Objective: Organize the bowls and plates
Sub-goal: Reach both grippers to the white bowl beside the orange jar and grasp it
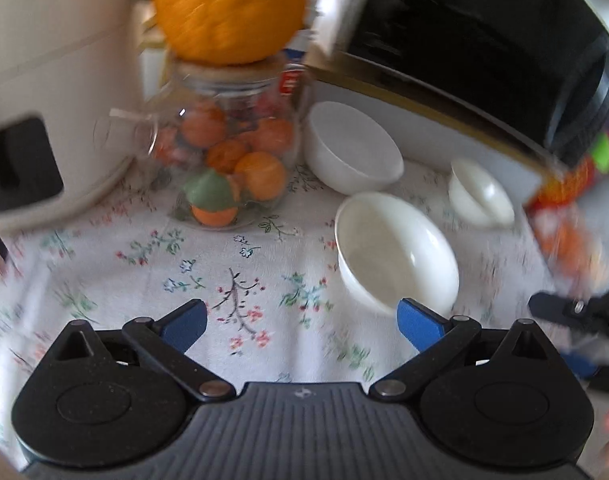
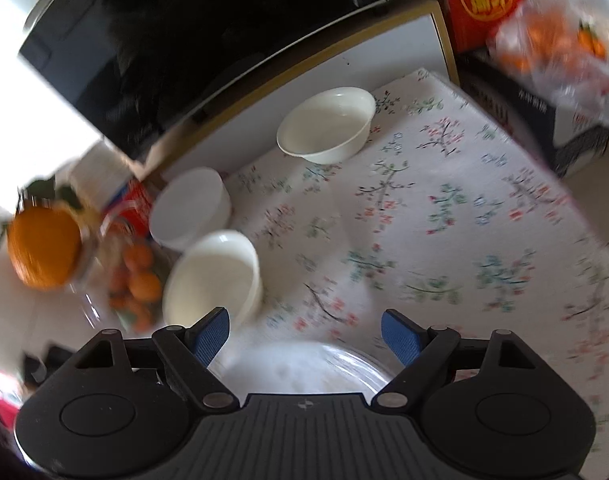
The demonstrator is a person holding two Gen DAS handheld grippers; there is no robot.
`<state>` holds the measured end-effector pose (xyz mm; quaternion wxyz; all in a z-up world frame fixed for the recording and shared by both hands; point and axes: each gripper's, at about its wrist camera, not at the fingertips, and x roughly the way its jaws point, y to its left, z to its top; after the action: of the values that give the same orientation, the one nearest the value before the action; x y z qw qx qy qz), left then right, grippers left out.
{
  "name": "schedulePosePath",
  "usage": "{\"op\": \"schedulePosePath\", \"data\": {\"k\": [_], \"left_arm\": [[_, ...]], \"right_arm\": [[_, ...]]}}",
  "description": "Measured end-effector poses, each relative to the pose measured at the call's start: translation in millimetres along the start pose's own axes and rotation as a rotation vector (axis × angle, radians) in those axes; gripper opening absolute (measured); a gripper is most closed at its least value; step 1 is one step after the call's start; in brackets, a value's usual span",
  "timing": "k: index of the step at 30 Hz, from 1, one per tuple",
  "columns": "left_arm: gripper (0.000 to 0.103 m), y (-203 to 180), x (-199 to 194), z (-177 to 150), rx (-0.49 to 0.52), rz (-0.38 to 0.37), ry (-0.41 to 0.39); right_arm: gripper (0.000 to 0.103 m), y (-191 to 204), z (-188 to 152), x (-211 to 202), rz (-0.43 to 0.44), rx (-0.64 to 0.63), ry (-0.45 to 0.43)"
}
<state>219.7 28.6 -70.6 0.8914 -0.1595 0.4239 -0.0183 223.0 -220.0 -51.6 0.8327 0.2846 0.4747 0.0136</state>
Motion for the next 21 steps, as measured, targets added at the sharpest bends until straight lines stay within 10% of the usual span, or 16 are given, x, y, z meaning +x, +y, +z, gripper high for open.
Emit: {"op": "schedulePosePath", "data": {"k": [7,21], "left_arm": [[0.078,6,16,8,-0.156,-0.109,-0.040],[0.019,1,31,5,-0.142,-0.201,-0.081]], "right_arm": [[0.078,1,8,27,0.088,0.125,-0.029],[0.035,2,3,57,0.154,0.153,-0.010]]}}
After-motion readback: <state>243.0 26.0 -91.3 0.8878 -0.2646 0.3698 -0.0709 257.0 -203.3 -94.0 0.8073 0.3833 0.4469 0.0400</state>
